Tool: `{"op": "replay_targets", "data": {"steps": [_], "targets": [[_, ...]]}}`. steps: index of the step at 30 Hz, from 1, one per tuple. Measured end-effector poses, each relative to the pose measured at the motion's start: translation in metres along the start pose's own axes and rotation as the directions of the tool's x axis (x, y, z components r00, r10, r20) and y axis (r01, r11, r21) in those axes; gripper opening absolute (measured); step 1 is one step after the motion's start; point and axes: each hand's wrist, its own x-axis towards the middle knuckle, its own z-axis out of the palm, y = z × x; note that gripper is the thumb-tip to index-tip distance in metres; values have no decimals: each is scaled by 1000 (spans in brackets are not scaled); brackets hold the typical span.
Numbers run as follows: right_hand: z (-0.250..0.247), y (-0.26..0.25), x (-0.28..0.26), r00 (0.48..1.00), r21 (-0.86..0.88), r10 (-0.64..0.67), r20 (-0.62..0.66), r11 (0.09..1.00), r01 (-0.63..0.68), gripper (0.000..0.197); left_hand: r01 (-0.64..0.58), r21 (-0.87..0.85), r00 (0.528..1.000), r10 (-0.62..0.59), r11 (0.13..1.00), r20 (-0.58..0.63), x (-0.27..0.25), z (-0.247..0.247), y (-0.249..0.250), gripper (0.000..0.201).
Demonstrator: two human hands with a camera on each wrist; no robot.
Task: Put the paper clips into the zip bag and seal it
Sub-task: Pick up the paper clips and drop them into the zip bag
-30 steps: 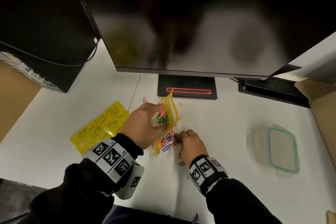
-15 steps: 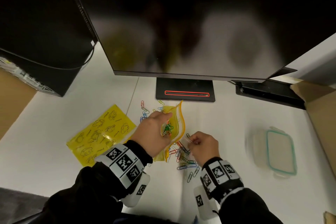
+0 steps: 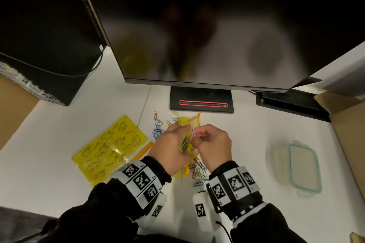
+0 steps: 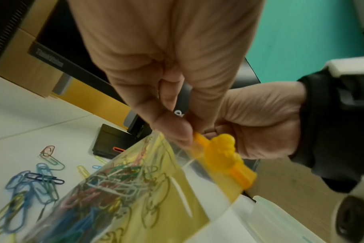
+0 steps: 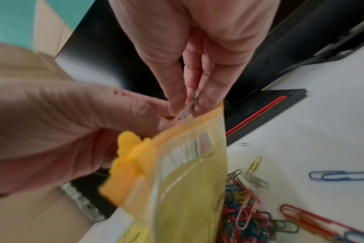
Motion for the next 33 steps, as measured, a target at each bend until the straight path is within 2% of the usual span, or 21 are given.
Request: {"op": "replay_targets", "data": {"steps": [4, 8, 10, 12, 14, 17, 19, 20, 22, 24, 26, 28, 31, 33], "targets": [[2, -3, -2, 998, -21, -63, 10, 998, 63, 15, 27, -3, 1000, -27, 1000, 6, -1, -5, -4, 69], [-3, 0, 14, 985, 94, -67, -159, 992, 82, 23, 45, -21, 999, -45, 999, -5, -6, -17, -7, 67], [0, 8, 31, 984, 21, -62, -167, 998, 66, 22, 38, -43, 999, -39, 998, -26, -12, -25, -11, 66], [11, 12, 49, 996, -201, -90, -27, 976, 83, 18, 34, -57, 998, -37, 998, -58, -19, -32, -15, 64], [27, 13, 63, 972, -407, -117, 204, 893, 193, 30, 43, -54, 995, -48, 998, -89, -26, -37, -18, 62], [49, 0, 76, 841, -542, -59, 538, 740, 398, 43, 46, -62, 989, -54, 997, -138, -33, -43, -22, 59], [60, -4, 83, 744, -549, -30, 667, 655, 519, 51, 47, -57, 984, -57, 997, -167, -35, -48, -26, 57], [66, -2, 87, 710, -546, -15, 704, 627, 556, 56, 51, -53, 982, -60, 997, -181, -36, -51, -28, 57], [78, 8, 95, 673, -595, 63, 737, 531, 603, 69, 64, -45, 975, -72, 997, -210, -36, -58, -32, 58], [90, 23, 102, 654, -649, 136, 744, 379, 660, 87, 92, -42, 967, -99, 995, -234, -36, -65, -36, 58], [96, 34, 106, 642, -648, 135, 754, 306, 697, 99, 113, -35, 960, -119, 993, -252, -35, -70, -39, 57], [92, 33, 101, 641, -643, 131, 756, 333, 690, 96, 120, -23, 959, -122, 992, -258, -34, -72, -40, 57], [71, 30, 83, 649, -633, 105, 753, 385, 672, 79, 138, -18, 956, -138, 990, -258, -31, -71, -39, 57], [55, 38, 69, 651, -614, 71, 756, 424, 666, 76, 143, -28, 956, -146, 989, -256, -27, -69, -37, 56]]}}
